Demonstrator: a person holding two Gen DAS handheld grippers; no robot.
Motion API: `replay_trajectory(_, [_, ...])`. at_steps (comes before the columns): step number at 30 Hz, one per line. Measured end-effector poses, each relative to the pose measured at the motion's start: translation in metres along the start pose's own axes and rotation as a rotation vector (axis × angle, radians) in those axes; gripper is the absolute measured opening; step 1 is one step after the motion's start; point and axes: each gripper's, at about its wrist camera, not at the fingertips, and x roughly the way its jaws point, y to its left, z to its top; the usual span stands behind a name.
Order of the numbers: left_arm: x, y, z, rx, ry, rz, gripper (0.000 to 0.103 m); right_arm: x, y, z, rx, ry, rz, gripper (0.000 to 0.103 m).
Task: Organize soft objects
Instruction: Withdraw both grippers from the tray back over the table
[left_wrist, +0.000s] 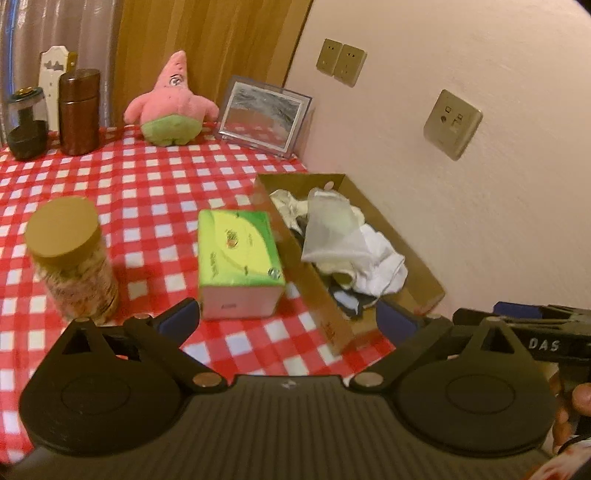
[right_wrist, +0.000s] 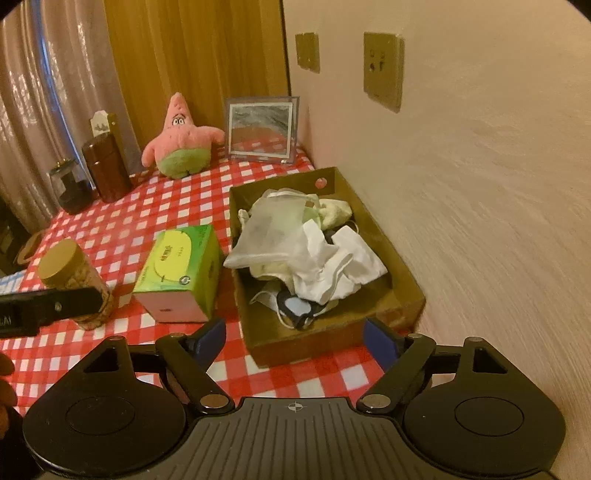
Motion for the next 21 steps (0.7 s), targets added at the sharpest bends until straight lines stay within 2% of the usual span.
replay_trajectory(9, [-0.031,-0.009,-0.043,-0.018,0.011,0.08,0.101,-0.032,0.01,-0.032,-0.023,-0.023,-0.011,0.083])
replay_trajectory(14, [-0.044,-0.012,-0.059,-0.026,0.014,0.098,0.101,-0.037,0.013,-0.051,-0.067,0.01,0.0,0.083])
replay_trajectory(21, [-0.059,-0.01,-0.073,-0.023,0.017,0.119,0.101,-0.048,0.025,-0.066,-0.089,-0.001,0.02,0.083])
